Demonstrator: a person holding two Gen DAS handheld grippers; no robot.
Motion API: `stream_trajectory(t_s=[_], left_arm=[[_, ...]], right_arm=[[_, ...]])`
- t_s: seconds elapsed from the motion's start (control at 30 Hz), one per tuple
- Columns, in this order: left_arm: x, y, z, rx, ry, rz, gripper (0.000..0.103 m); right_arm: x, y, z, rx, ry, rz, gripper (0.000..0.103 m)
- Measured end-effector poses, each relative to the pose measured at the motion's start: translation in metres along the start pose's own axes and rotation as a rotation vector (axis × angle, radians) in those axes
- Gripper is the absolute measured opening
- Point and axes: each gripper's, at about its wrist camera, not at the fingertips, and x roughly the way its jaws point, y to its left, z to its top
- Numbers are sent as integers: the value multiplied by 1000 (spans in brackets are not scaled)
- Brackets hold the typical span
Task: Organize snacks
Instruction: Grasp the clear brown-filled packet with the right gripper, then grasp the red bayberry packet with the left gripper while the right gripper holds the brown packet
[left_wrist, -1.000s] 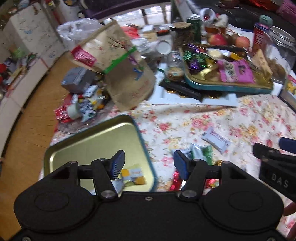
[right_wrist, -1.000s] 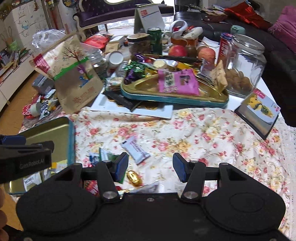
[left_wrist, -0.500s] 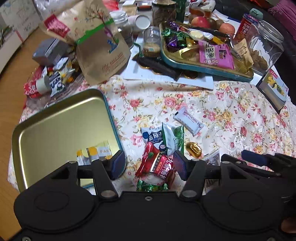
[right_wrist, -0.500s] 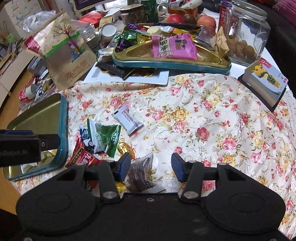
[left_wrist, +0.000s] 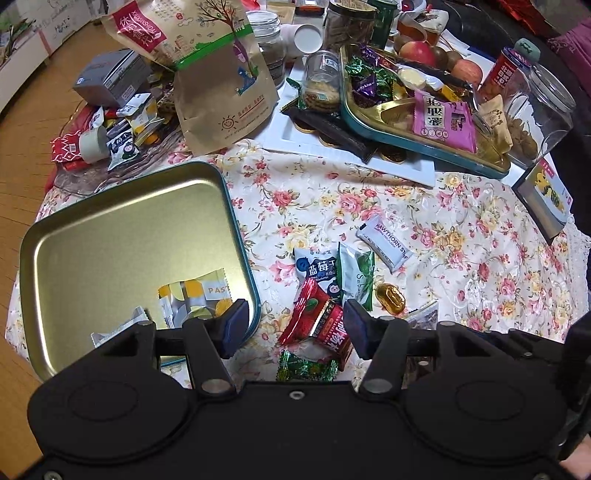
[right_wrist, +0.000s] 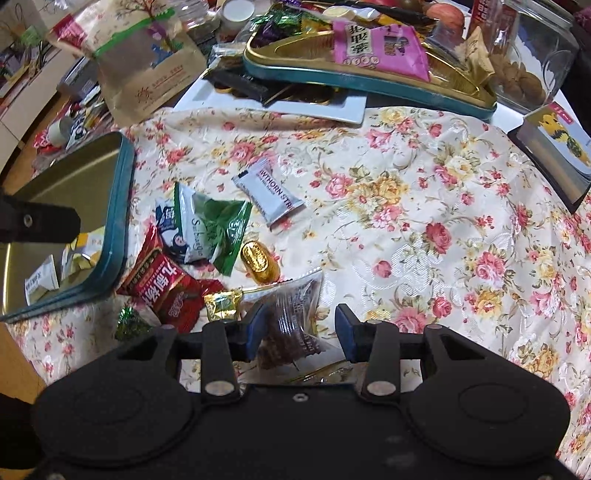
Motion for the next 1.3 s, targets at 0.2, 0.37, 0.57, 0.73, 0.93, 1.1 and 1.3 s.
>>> stream_trajectory(t_s=[0.2, 0.37, 0.57, 0.73, 0.93, 1.1, 1.3], left_arm=[[-6, 0, -3, 22, -38, -2, 61], [-2, 10, -1, -52, -18, -15, 60], [8, 13, 0, -33, 56, -51, 58], [13, 6, -2, -13, 77, -56, 57], [23, -5, -2, -16, 104, -60, 55], [36, -17, -2, -15, 112, -31, 55], [56, -28, -7, -23, 141, -22, 55]], right_arm=[[5, 15, -3, -71, 3, -3, 46], [12, 22, -6, -107, 21, -26, 47], [20, 21, -13, -113, 46, -44, 45], [15, 14, -13, -77, 40, -51, 40], [4, -6, -6, 40, 32, -40, 39], [-9, -23, -5, 117, -3, -31, 39], [-25, -39, -6, 193, -41, -12, 39]])
